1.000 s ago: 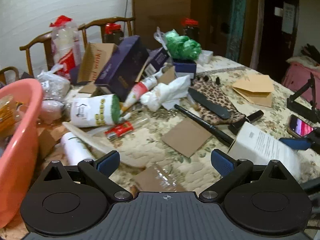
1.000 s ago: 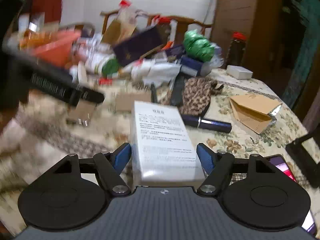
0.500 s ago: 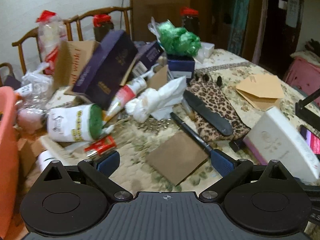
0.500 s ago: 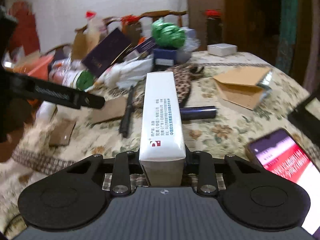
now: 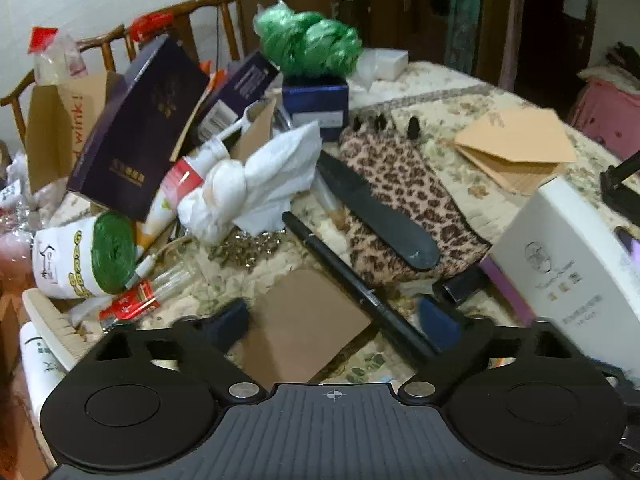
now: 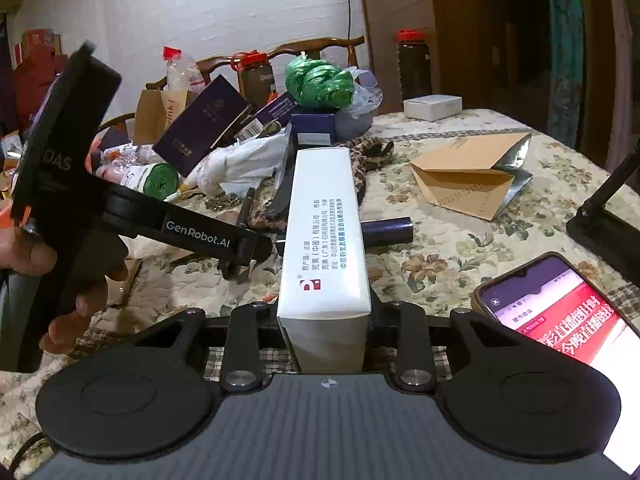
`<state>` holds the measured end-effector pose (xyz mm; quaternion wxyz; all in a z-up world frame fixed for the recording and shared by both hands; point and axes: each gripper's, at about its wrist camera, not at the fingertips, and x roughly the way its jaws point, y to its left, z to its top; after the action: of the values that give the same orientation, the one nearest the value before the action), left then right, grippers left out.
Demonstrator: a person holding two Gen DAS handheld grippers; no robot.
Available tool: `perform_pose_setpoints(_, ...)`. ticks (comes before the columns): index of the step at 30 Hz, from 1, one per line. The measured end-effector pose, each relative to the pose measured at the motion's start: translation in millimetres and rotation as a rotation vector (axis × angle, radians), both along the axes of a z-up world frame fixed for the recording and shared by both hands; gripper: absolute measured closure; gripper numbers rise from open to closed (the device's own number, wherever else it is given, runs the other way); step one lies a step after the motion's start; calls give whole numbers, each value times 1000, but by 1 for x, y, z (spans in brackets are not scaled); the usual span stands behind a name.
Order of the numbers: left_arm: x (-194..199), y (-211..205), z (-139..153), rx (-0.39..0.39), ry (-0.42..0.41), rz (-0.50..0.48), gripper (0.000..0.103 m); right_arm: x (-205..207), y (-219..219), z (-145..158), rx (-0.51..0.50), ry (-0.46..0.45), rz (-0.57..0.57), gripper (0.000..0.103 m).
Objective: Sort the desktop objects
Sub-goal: 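Grasp the black pen with the left gripper while the right gripper holds the white box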
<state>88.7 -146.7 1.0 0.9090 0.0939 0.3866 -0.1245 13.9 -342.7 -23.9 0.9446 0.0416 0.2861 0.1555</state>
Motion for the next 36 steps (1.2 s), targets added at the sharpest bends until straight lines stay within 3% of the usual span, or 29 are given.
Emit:
perform_pose_setpoints(1,-2,3,3,8,-12,7,50,0,1,0,-2,-1,2,66)
perform_pose_setpoints(3,-5,11,8,-31,2,-6,72,-1,3,0,-9,-5,0,65)
perform_pose_setpoints(4,-7,16,10,-35,3,11,95,-1,4,-1,-11,-6,0,65)
perform_pose_setpoints(5,-7,18,11,-35,6,17,98,-2,5,-1,-14,-8,0,65)
perform_pose_setpoints(9,-12,30,10,-64,9,25,98,-3,3,-1,-11,-4,-3,66)
perform_pose_setpoints(15,-27,32,8,-62,-14,20,97,-7,16,-2,-119,-40,-6,67)
perform_pose_setpoints(17,-29,26,4,-33,-47,20,84,-6,15,-2,-114,-36,-7,67)
perform_pose_setpoints(20,-34,16,0,38,-115,20,80,-6,15,-2,-114,-33,-9,67)
perform_pose_setpoints(22,-35,14,0,41,-122,23,85,-6,15,-2,-117,-36,-11,67)
perform_pose_setpoints(24,-36,21,2,-2,-97,29,99,-6,14,-2,-107,-33,-11,67)
perform_pose_setpoints(29,-42,37,8,-82,-50,48,99,-7,14,-1,-108,-36,-17,67)
perform_pose_setpoints(36,-70,53,28,-92,-108,69,98,-22,29,9,-104,-43,12,68)
